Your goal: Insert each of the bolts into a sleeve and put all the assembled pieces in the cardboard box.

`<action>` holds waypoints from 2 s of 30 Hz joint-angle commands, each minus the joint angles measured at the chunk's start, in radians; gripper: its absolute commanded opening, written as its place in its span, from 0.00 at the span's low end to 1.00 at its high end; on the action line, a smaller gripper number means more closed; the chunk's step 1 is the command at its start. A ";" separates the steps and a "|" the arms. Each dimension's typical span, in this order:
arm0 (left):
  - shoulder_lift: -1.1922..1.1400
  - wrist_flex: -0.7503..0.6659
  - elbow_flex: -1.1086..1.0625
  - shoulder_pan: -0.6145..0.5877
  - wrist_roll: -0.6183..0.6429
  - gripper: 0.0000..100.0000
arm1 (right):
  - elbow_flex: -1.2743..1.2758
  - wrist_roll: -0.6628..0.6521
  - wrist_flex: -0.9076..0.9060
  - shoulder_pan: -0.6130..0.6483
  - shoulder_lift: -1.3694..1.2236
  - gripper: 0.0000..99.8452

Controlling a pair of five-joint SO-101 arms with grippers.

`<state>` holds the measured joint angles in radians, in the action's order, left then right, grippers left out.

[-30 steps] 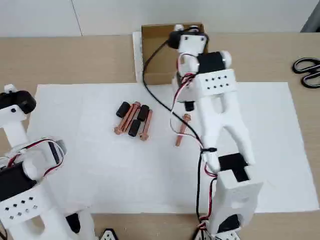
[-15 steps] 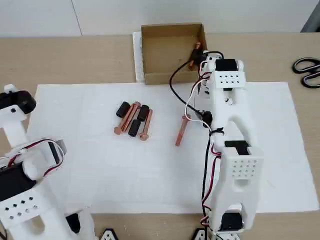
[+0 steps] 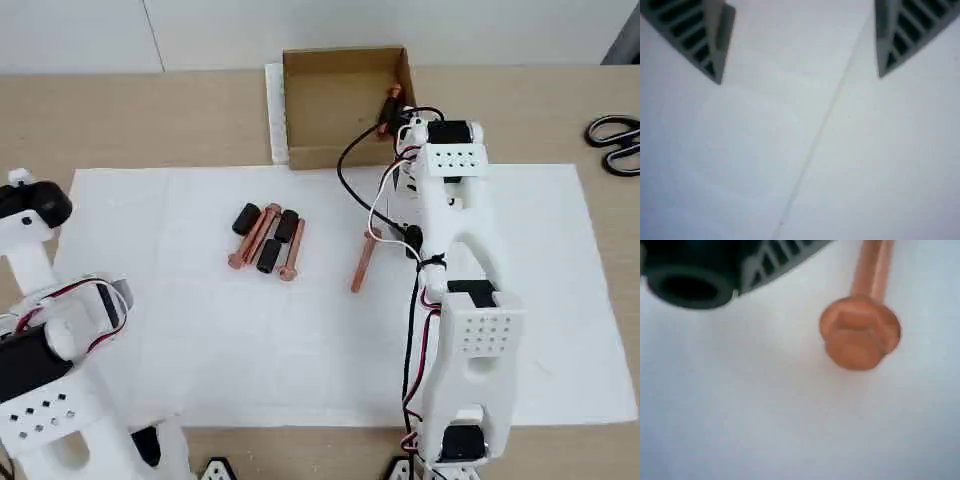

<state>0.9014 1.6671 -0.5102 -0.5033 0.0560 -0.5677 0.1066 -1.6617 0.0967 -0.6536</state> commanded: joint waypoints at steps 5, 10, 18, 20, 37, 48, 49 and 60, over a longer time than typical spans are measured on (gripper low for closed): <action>0.012 -0.021 0.005 0.006 -0.005 0.19 | -0.005 -0.006 0.008 -0.001 -0.050 0.08; 0.012 -0.021 0.005 0.006 -0.005 0.19 | -0.009 -0.006 0.010 -0.001 -0.093 0.08; 0.012 -0.021 0.005 0.006 -0.005 0.19 | -0.009 -0.006 0.005 -0.001 -0.093 0.09; 0.012 -0.021 0.005 0.006 -0.005 0.19 | -0.009 -0.006 0.002 0.001 -0.091 0.11; 0.012 -0.021 0.005 0.006 -0.005 0.19 | -0.029 -0.006 -0.033 0.001 -0.061 0.13; 0.012 -0.021 0.005 0.006 -0.005 0.19 | -0.029 -0.003 -0.030 0.004 -0.113 0.05; 0.012 -0.021 0.005 0.006 -0.005 0.19 | -0.031 -0.002 -0.024 0.008 -0.128 0.02; 0.012 -0.020 0.007 0.015 -0.005 0.19 | -0.141 -0.006 -0.065 0.007 -0.045 0.00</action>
<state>0.9014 1.6671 -0.5102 -0.5033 0.0560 -0.6582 0.1051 -1.7108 0.0951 -0.7841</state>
